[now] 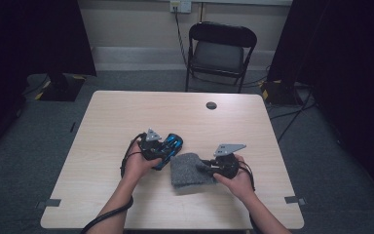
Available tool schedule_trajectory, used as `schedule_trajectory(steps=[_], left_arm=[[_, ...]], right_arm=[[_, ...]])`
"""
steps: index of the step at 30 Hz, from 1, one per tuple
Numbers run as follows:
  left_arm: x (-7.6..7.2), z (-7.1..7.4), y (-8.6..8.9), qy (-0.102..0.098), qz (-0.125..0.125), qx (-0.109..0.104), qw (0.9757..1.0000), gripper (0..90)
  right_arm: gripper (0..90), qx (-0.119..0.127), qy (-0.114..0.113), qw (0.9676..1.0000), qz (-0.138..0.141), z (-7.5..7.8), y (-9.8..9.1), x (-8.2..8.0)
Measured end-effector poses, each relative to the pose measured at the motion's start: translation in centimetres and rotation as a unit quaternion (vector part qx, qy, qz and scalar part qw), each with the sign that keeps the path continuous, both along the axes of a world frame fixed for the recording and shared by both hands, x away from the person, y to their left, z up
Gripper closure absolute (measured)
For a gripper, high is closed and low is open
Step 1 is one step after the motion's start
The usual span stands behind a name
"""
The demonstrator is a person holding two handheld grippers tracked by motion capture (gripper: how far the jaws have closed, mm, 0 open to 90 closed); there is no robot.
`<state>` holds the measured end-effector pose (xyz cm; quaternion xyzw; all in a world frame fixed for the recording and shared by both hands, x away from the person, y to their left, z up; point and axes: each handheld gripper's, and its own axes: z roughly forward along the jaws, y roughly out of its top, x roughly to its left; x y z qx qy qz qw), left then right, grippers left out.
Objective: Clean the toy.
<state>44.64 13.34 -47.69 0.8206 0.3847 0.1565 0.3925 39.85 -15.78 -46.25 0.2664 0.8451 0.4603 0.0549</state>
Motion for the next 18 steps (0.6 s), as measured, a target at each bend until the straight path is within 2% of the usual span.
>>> schedule_trajectory(steps=[6,9,11,16,18], left_arm=[[0.0,0.0,0.1,-0.005,-0.001,0.002,1.0000,49.5],[-0.1,-0.1,0.1,-0.005,-0.002,0.001,1.0000,49.6],[-0.1,-0.1,0.1,-0.006,-0.001,-0.003,1.0000,49.6],[-0.2,-0.1,0.1,-0.006,-0.001,-0.001,1.0000,49.6],[-0.2,-0.1,0.1,-0.006,-0.001,-0.001,1.0000,49.6]], right_arm=[[72.5,-0.003,0.009,0.9984,0.055,-0.6,2.3,-0.7],[72.5,-0.005,0.014,0.9974,0.070,-0.8,3.5,-0.6],[72.5,-0.019,0.013,0.9966,0.080,-1.0,4.5,-0.5],[72.5,-0.052,0.017,0.9956,0.077,-1.6,6.0,0.2],[72.5,-0.054,0.020,0.9955,0.074,-1.7,6.1,0.4]])
